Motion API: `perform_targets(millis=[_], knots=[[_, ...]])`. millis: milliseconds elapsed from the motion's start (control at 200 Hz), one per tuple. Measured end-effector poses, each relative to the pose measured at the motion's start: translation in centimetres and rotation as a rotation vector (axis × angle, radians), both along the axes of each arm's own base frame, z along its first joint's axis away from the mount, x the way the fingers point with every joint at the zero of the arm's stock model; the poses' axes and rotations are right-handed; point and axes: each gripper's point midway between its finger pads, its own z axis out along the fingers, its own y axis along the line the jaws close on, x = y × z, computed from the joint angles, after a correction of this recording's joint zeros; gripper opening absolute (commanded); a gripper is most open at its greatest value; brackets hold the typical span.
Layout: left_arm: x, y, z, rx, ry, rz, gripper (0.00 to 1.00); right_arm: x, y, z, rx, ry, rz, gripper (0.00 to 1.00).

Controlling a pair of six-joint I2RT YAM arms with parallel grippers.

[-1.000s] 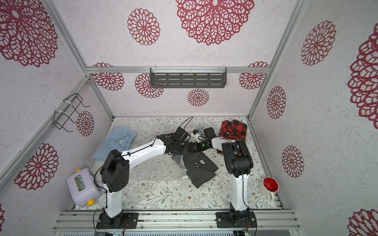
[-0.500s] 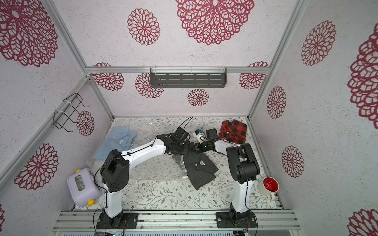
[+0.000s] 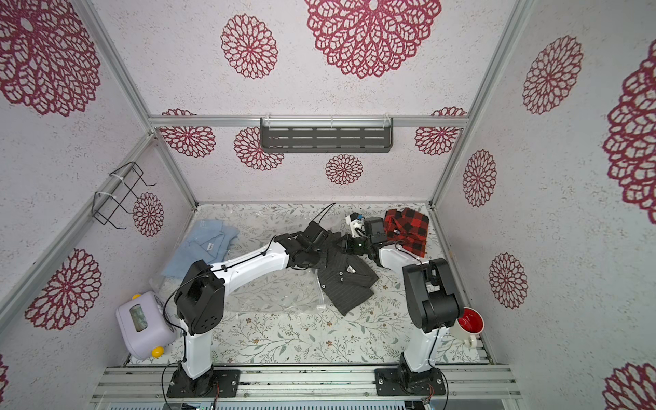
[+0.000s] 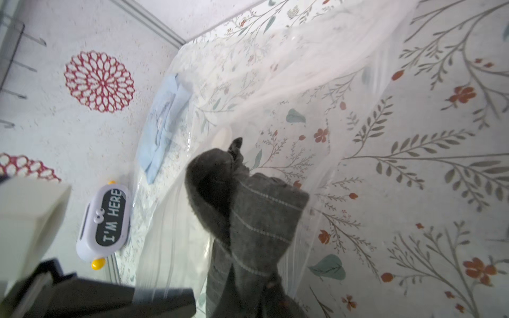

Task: Place the folded shirt into the vacuum bag
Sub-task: Place the shirt in the vacuum bag.

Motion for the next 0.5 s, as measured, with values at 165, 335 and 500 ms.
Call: perform_targets(millis=[165, 335, 500], knots=[[-0.9, -0.9, 0.0, 0.012, -0.011, -0.017, 0.00, 2.0, -1.0, -2.1, 0.098, 0.116, -0.115, 0.00], [-1.7, -1.8, 0.0, 0.009, -0.013, -0.035, 0.00, 3.4, -2.4, -4.5, 0.124, 0.197, -0.218, 0.00], [-1.6, -2.5, -1.1, 0.024, -0.007, -0.038, 0.00, 4.6, -2.7, -5.4, 0.090, 0.222, -0.241, 0.53]])
